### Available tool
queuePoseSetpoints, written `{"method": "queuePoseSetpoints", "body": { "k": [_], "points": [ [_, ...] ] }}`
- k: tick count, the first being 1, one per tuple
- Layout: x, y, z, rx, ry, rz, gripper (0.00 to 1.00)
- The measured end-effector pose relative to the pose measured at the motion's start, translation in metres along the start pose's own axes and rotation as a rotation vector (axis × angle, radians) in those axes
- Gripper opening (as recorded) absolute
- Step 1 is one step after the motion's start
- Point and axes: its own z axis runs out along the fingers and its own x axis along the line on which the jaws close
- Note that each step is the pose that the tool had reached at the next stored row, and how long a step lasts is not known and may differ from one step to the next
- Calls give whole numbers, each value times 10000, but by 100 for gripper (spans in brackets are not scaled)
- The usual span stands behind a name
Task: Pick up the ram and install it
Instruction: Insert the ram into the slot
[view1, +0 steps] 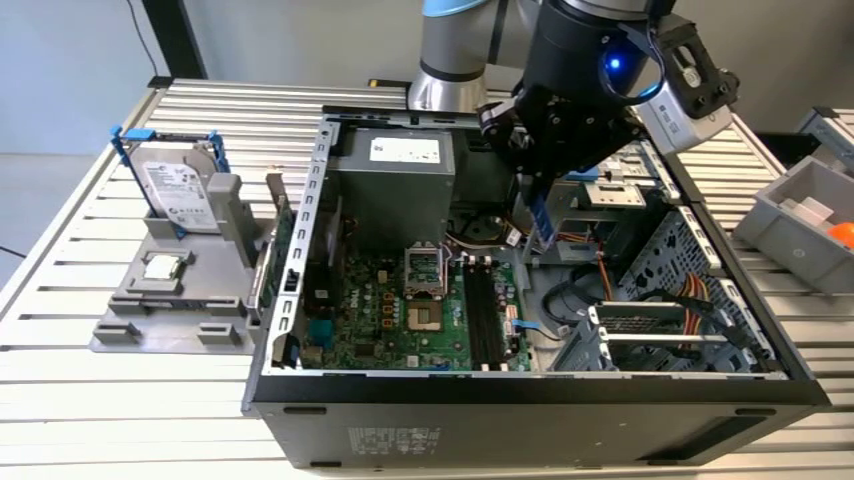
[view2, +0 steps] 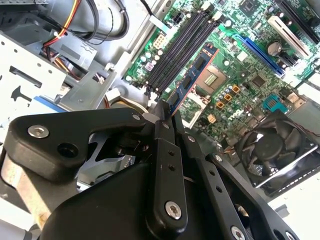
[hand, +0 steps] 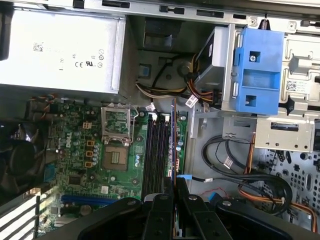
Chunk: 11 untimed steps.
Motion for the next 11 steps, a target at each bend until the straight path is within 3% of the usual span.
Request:
{"method": "queuePoseSetpoints", "body": {
  "k": [11],
  "points": [
    [2, -8, 161, 9, -8, 162, 0]
  ]
}}
